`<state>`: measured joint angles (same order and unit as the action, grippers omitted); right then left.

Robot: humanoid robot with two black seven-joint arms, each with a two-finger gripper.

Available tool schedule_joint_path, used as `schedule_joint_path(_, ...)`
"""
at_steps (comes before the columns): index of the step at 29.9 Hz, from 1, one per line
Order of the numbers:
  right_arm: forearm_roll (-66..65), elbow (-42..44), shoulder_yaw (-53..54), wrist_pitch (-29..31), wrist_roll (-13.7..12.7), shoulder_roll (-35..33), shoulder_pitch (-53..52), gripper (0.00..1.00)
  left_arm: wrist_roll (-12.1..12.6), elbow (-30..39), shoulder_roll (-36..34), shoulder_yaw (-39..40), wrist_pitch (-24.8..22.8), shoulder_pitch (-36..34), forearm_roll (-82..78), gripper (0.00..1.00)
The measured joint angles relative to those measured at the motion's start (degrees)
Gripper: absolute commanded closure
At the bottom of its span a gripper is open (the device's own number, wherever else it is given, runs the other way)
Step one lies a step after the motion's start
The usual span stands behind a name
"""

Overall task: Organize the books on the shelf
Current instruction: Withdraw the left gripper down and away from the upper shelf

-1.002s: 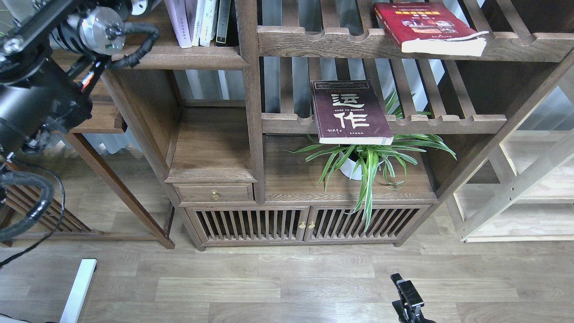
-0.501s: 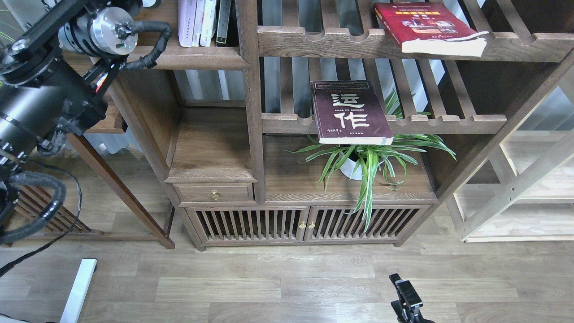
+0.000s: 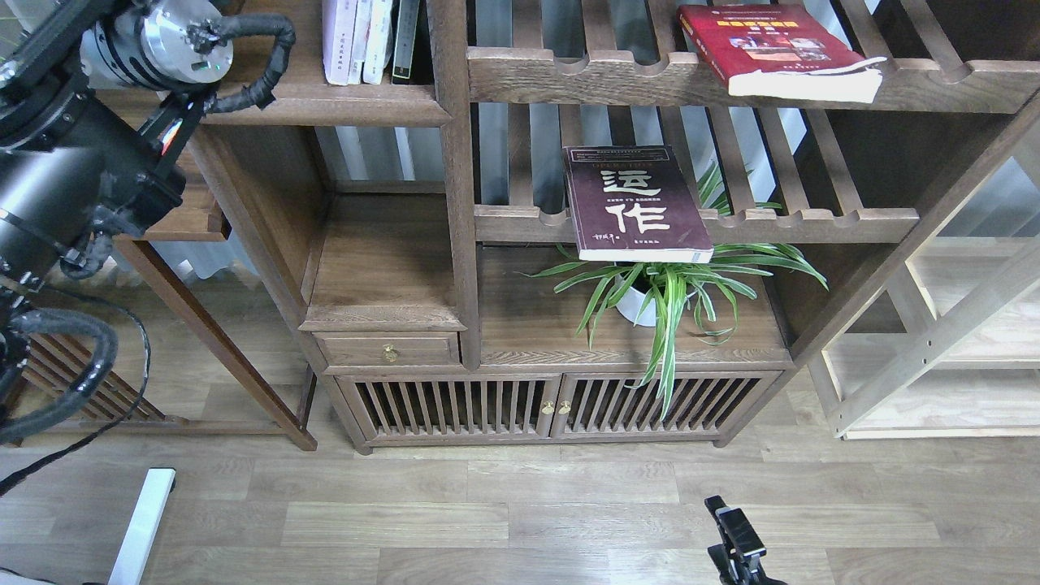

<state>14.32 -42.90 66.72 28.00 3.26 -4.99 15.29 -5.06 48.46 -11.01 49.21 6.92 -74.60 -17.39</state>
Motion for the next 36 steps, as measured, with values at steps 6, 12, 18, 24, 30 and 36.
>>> schedule_joint_path(6, 0.1, 0.1, 0.1, 0.0, 0.2, 0.0, 0.0, 0.0, -4.0, 1.6, 0.0, 0.2, -0.1, 2.6, 0.1, 0.01)
schedule_joint_path(12, 0.1, 0.2, 0.1, 0.0, 0.2, 0.0, -0.1, 0.0, -5.7, 5.4, -1.1, 2.4, -0.5, 6.3, 0.2, 0.01)
schedule_joint_path(18, 0.3, 0.2, 0.1, 0.0, 0.4, 0.0, 0.1, 0.0, -7.5, 11.5, -3.8, 3.8, -0.6, 10.7, 0.3, 0.01)
schedule_joint_path(24, 0.5, 0.0, 0.3, 0.0, 0.5, 0.3, 0.3, 0.0, -8.0, 19.0, -6.3, 6.9, -0.6, 15.8, 0.3, 0.01)
schedule_joint_path(30, 0.7, -0.2, 0.2, 0.0, 0.3, 0.3, 0.2, 0.0, -8.1, 25.5, -7.2, 11.3, -0.8, 21.6, 0.3, 0.0)
schedule_joint_path(36, 1.9, -2.0, 1.1, 0.0, 0.9, 1.2, 0.2, 0.01, -7.4, 28.6, -8.6, 13.9, -9.8, 26.5, 0.2, 0.01)
